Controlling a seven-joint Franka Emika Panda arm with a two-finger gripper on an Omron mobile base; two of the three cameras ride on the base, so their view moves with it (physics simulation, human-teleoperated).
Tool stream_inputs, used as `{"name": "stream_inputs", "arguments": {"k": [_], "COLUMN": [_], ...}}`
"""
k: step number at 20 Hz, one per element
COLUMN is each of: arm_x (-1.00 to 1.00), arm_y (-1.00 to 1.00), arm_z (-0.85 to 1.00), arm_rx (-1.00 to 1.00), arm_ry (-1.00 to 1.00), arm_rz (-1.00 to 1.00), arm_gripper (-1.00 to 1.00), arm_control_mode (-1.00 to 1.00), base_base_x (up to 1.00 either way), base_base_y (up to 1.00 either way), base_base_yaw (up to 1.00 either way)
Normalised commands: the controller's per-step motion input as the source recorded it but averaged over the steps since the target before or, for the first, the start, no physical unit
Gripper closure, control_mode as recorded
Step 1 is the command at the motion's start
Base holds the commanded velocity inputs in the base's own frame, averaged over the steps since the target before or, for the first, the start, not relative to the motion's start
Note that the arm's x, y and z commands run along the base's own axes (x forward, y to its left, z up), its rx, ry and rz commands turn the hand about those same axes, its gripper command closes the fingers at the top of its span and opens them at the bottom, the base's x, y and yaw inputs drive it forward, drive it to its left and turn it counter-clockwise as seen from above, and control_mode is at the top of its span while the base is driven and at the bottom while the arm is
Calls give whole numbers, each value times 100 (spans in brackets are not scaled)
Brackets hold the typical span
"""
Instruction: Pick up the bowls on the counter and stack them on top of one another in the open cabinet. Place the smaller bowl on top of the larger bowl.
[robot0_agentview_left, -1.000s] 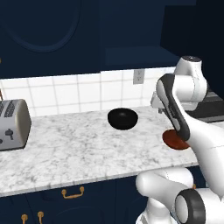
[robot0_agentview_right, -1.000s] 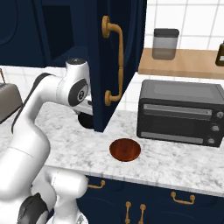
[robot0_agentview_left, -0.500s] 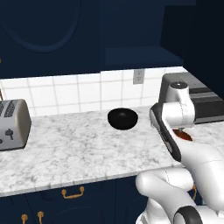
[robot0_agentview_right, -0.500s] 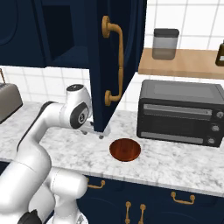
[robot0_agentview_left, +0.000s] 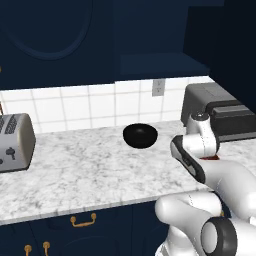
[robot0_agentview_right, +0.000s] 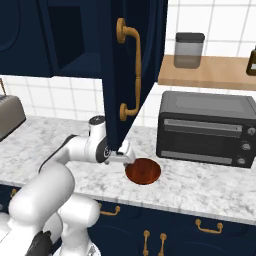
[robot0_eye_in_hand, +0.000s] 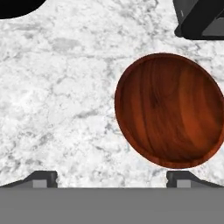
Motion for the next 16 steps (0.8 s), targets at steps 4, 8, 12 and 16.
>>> {"name": "stream_inputs", "arguments": {"k": [4,8,12,16], "arm_x": [31,32,20,42], "arm_y": [-7,-19,-29,-7], "arm_z": [-33,-22,-22,-26], "arm_rx": [-5,-1,0,0], "arm_ry": [3,1,3,7], "arm_rz": [4,0,0,0], "arm_gripper": [-100,-100,-100,-100], "arm_control_mode": [-100,-100,-100,-100], "base_base_x": [0,0,0,0], "base_base_y": [0,0,0,0], "base_base_yaw": [0,0,0,0]}}
